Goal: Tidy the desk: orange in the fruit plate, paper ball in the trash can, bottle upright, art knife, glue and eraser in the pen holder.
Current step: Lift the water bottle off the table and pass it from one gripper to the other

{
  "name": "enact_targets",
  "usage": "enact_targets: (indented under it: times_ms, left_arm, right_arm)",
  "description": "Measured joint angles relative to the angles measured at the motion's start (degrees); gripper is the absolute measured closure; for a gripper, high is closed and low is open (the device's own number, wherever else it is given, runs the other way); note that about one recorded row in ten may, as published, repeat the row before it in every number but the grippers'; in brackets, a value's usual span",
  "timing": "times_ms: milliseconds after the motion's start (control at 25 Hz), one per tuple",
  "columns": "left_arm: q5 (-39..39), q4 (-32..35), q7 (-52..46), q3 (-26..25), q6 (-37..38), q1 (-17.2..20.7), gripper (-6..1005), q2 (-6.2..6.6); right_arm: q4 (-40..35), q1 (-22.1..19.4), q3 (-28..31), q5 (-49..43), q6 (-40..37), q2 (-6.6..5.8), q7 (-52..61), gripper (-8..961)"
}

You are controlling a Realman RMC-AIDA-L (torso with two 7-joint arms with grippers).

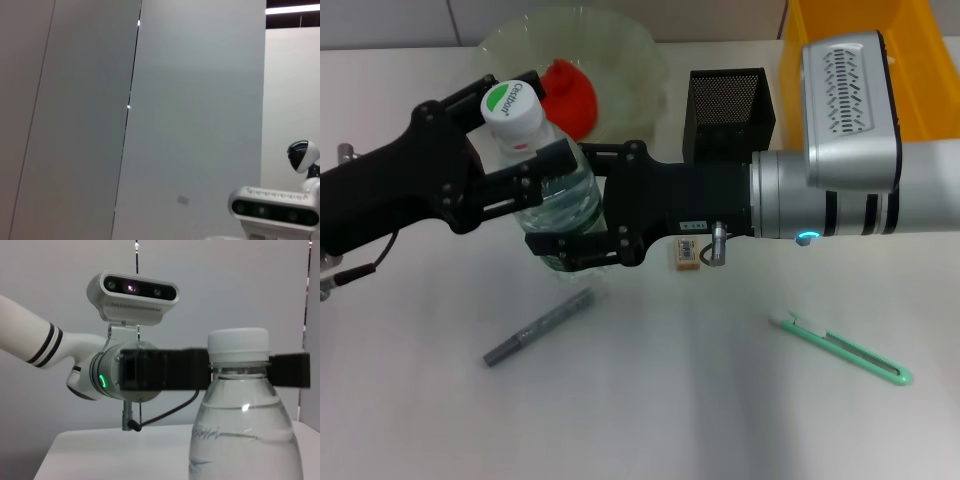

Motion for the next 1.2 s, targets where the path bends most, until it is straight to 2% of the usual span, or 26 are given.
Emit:
enact_targets:
  times_ms: [320, 680, 880, 1040, 1200]
  left_arm:
    - [1.3, 0.0, 0.1, 0.0, -0.5, 0.0, 232, 0.03]
    - [1.3, 0.5, -1.2, -0.4, -1.5, 0.2, 237, 0.72]
    - [1.3, 0.6, -1.3, -0.2, -2.5, 0.4, 339, 0.48]
    - [1.2, 0.6, -1.4, -0.1, -2.5, 0.4, 540, 0.43]
    - [1.2, 0.6, -2.5, 0.0, -2.5, 0.1, 552, 0.39]
  right_arm:
    - [0.0, 0.0, -0.4, 0.3, -0.2, 0.0, 0.0, 201]
    - [0.0, -0.4, -0.5, 0.3, -0.2, 0.0, 0.0, 201]
    - [0.0, -0.4, -0.5, 0.3, -0.2, 0.0, 0.0, 201]
    - [0.0, -0.5, -0.5, 0.3, -0.1, 0.05, -0.3, 201]
    - [-0.1, -0.5, -0.5, 0.3, -0.1, 0.08, -0.5, 202]
